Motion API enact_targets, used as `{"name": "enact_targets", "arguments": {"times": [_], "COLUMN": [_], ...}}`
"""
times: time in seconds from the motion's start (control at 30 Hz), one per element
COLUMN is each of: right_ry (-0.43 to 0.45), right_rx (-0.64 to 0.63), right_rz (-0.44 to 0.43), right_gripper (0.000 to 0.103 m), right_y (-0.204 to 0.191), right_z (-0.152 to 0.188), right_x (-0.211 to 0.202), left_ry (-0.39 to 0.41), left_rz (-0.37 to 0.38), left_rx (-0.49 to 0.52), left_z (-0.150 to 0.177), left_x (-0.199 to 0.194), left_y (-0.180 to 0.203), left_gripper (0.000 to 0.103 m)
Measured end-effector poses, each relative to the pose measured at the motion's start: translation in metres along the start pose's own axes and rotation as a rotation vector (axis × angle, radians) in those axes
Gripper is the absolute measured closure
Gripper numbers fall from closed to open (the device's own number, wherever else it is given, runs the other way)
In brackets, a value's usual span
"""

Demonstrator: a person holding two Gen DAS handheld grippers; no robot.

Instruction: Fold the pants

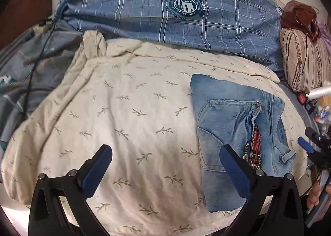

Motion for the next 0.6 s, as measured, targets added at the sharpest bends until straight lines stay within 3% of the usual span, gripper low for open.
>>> {"name": "enact_targets", "arguments": {"times": [0.2,0.33,0.5,0.6], "right_ry": [-0.071,-0.103,-0.151,-0.192], "right_rx": [0.133,0.185,0.204,0.168], "right_rz": [-0.049,-0.012,-0.012,-0.025], "right_gripper": [0.031,0.031,0.031,0.03], "right_y": [0.02,0.034,0.037,0.028], "right_z": [-0.004,-0.003,0.001,0.011], "right_x": [0.007,0.021,0.04,0.05], "left_ry": [-0.007,-0.011,-0.066,-0.054], "left_rz": [0.085,0.147,0.285,0.325], "left_rx": [0.029,0.06,0.05,0.035], "left_z": [-0.007,-0.015,-0.013,-0.014], "left_x": [0.016,0.029,0.051,0.055], "left_y": [0.014,0.031,0.05,0.052], "left_gripper": [0.0,0.0,0.0,0.0]}}
Point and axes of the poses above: each gripper's, at about its wrist camera, not at the fingertips, and x roughly the way its jaws point, y to its right, z to its underside, the point moved 7 cm from there along x, roughly the way its jaws point, and after that the axes turned 15 degrees about x, right-handed, at the moved point
